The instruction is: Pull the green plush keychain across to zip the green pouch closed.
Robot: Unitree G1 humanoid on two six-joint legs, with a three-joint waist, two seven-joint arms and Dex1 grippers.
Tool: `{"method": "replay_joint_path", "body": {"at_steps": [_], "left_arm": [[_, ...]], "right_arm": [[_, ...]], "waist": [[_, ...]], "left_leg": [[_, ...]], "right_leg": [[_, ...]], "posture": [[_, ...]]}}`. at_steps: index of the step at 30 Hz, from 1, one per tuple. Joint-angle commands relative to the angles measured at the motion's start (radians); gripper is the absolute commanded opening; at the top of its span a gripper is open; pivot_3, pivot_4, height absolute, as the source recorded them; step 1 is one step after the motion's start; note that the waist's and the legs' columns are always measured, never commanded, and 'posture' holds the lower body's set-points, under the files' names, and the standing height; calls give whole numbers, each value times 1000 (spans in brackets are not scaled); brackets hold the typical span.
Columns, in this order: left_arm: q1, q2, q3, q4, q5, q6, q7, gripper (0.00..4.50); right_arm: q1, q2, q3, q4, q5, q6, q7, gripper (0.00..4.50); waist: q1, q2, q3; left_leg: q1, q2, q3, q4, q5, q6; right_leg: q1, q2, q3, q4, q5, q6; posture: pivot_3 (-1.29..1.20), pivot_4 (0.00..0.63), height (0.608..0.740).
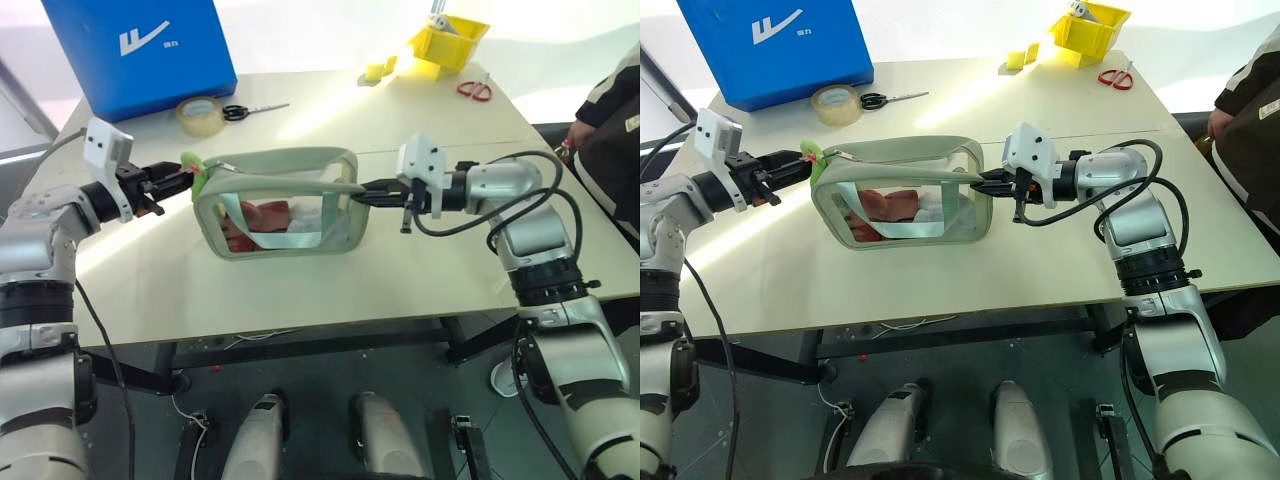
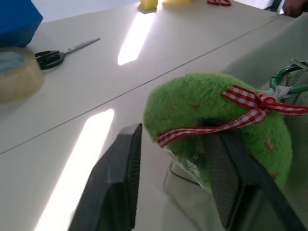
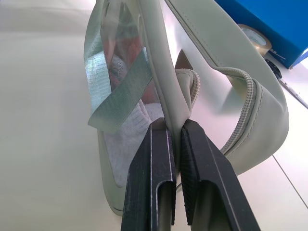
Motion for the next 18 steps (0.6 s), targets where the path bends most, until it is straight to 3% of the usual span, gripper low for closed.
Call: {"method": "replay_joint_path", "body": {"at_steps": [1,11,18], "left_arm": [[-28,15,25,-12,0,-22,-6,22],[-117,74,94,-108,-71,60,3,22],[-101,-6,-60,-306,-49,89,-22,22]], "right_arm": [[-38,-2,-13,-15,-1,-19,-10,0],[-38,-3,-19,-7,-9,-32,-24,0],[-41,3,-14,2,-15,-40,-32,0]], "waist": [[0,0,0],[3,0,0],[1,0,0]], "left_leg": [[0,0,0,0,0,0],[0,0,0,0,0,0],[0,0,0,1,0,0]], "right_leg": [[0,0,0,0,0,0],[0,0,0,0,0,0],[1,0,0,0,0,0]], "posture": [[0,150,740],[0,150,740],[0,150,740]]}}
